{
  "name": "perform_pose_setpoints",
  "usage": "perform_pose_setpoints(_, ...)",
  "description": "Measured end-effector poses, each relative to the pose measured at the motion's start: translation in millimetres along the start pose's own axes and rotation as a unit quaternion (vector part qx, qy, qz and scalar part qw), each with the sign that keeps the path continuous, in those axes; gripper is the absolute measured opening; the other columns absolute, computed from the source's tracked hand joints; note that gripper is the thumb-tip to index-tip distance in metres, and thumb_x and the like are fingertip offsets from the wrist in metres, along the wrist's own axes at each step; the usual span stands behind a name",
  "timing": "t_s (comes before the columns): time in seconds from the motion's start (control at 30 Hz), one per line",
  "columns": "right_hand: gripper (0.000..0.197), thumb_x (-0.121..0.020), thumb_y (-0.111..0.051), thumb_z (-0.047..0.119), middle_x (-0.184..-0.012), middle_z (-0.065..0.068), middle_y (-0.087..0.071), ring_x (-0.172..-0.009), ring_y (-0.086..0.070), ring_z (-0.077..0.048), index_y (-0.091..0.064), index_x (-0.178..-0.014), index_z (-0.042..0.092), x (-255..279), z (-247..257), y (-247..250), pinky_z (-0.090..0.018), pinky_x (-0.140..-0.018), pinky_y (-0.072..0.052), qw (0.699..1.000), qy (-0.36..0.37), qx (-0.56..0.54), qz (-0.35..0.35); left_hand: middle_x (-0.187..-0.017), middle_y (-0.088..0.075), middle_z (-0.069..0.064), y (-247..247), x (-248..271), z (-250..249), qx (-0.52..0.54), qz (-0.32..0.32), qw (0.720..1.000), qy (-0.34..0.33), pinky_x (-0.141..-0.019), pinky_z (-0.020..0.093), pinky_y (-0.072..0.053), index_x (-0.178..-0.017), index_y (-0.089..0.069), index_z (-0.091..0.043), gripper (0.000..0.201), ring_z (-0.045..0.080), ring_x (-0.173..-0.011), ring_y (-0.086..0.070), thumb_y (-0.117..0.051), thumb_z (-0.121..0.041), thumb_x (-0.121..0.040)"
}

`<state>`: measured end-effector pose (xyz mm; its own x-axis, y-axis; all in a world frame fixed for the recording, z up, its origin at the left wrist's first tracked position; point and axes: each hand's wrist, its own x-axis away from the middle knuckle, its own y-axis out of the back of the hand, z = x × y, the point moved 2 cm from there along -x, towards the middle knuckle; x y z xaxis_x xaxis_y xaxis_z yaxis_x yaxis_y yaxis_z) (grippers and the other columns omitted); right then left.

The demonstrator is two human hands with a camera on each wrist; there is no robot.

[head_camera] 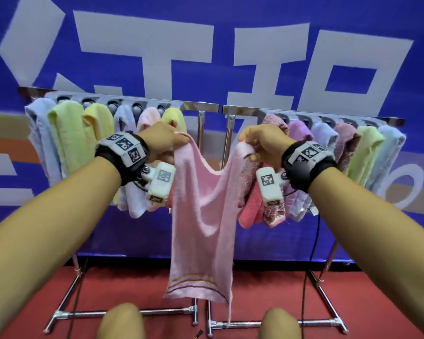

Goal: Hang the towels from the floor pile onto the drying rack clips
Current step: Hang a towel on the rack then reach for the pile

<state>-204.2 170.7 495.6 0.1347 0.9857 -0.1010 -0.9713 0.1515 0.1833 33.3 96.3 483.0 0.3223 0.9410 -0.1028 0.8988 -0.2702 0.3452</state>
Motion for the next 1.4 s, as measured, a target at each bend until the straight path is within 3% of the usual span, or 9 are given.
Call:
perform_pose_setpoints(0.13, 0.035, -0.082, -0.035, -0.017, -0.085, -0.021, -0.068, -0.066, -0.072, -0.026, -0.063, -0.091, 0.002, 2, 4, -19, -0.024, -0.05, -0.056, 0.997, 0.012, -0.001, 0.074, -0.073, -0.062, 0.014, -26, -5, -12, 0.024, -0.005, 0.998, -0.061, -0.061, 0.033, -0.057, -0.082, -0.076, -0.006, 0.007, 0.022, -0.065, -0.059, -0.073, -0.011, -0.085)
perform_pose_setpoints(0.3, 0.024, -0.086, -0.054, -0.017, -0.089, -0.03, -0.065, -0.079, -0.072, -0.03, -0.065, -0.096, 0.002, -4, -3, -24, -0.027, -0.059, -0.059, 0.988, 0.101, 0.081, 0.083, -0.099, -0.07, 0.03, -50, -5, -19, 0.093, -0.027, 0.993, -0.069, -0.08, 0.048, -0.058, -0.096, -0.073, 0.004, 0.024, 0.026, -0.076, -0.065, -0.074, -0.017, -0.086)
perform_pose_setpoints(0.43, 0.005, -0.09, -0.067, 0.006, -0.077, -0.013, -0.072, -0.069, -0.069, -0.018, -0.069, -0.092, 0.002, -4, -7, -21, -0.029, -0.057, -0.059, 0.967, 0.173, 0.184, 0.036, -0.092, -0.071, 0.024, -58, -3, -17, 0.112, 0.035, 0.992, -0.046, -0.054, 0.027, -0.058, -0.104, -0.071, 0.005, 0.021, 0.017, -0.066, -0.07, -0.065, -0.014, -0.095)
perform_pose_setpoints(0.67, 0.014, -0.089, -0.071, 0.022, -0.073, -0.009, -0.073, -0.062, -0.067, -0.019, -0.072, -0.087, 0.008, -9, -22, -17, -0.03, -0.055, -0.055, 0.949, 0.2, 0.243, 0.0, -0.053, -0.053, -0.003, -68, 7, -16, 0.103, 0.142, 0.981, -0.077, -0.049, 0.017, -0.046, -0.111, -0.067, 0.008, 0.026, 0.005, -0.045, -0.04, -0.063, -0.013, -0.096)
perform_pose_setpoints(0.8, 0.016, -0.089, -0.07, 0.022, -0.078, -0.006, -0.075, -0.07, -0.071, -0.015, -0.072, -0.094, 0.006, -4, -29, -18, -0.025, -0.052, -0.051, 0.95, 0.178, 0.256, 0.033, -0.05, -0.06, -0.006, -70, 9, -6, 0.077, 0.112, 0.987, -0.083, -0.048, 0.016, -0.047, -0.101, -0.065, 0.004, 0.012, 0.002, -0.044, -0.055, -0.059, -0.006, -0.097)
perform_pose_setpoints(0.97, 0.018, -0.089, -0.071, 0.023, -0.076, -0.008, -0.075, -0.071, -0.073, -0.023, -0.074, -0.091, 0.006, -1, -31, -20, -0.036, -0.055, -0.056, 0.946, 0.185, 0.26, 0.056, -0.083, -0.072, 0.025, -76, 12, 9, 0.096, 0.074, 0.987, -0.107, -0.064, 0.032, -0.056, -0.099, -0.071, 0.008, 0.029, 0.025, -0.069, -0.067, -0.068, -0.02, -0.093)
perform_pose_setpoints(1.13, 0.023, -0.089, -0.07, 0.027, -0.071, -0.011, -0.074, -0.068, -0.073, -0.027, -0.073, -0.08, 0.007, -2, -38, -17, -0.057, -0.065, -0.059, 0.949, 0.165, 0.264, 0.05, -0.096, -0.074, 0.023, -83, 19, 14, 0.102, 0.081, 0.982, -0.136, -0.065, 0.026, -0.058, -0.108, -0.071, 0.003, 0.024, 0.028, -0.086, -0.075, -0.056, -0.014, -0.1)
perform_pose_setpoints(1.27, 0.025, -0.09, -0.07, 0.028, -0.066, -0.009, -0.072, -0.053, -0.067, -0.014, -0.072, -0.074, 0.008, 0, -39, -15, -0.028, -0.044, -0.047, 0.949, 0.14, 0.28, 0.035, -0.093, -0.074, 0.024, -85, 20, 15, 0.064, 0.07, 0.983, -0.16, -0.059, 0.019, -0.054, -0.107, -0.073, 0.0, 0.023, 0.016, -0.073, -0.072, -0.054, -0.012, -0.101)
perform_pose_setpoints(1.4, 0.025, -0.09, -0.07, 0.027, -0.068, -0.011, -0.073, -0.061, -0.072, -0.02, -0.07, -0.071, 0.01, 2, -39, -15, -0.023, -0.042, -0.043, 0.955, 0.117, 0.271, 0.03, -0.087, -0.074, 0.02, -86, 18, 14, -0.014, 0.06, 0.978, -0.198, -0.061, 0.025, -0.056, -0.102, -0.076, -0.007, 0.023, 0.016, -0.07, -0.066, -0.054, -0.015, -0.102)
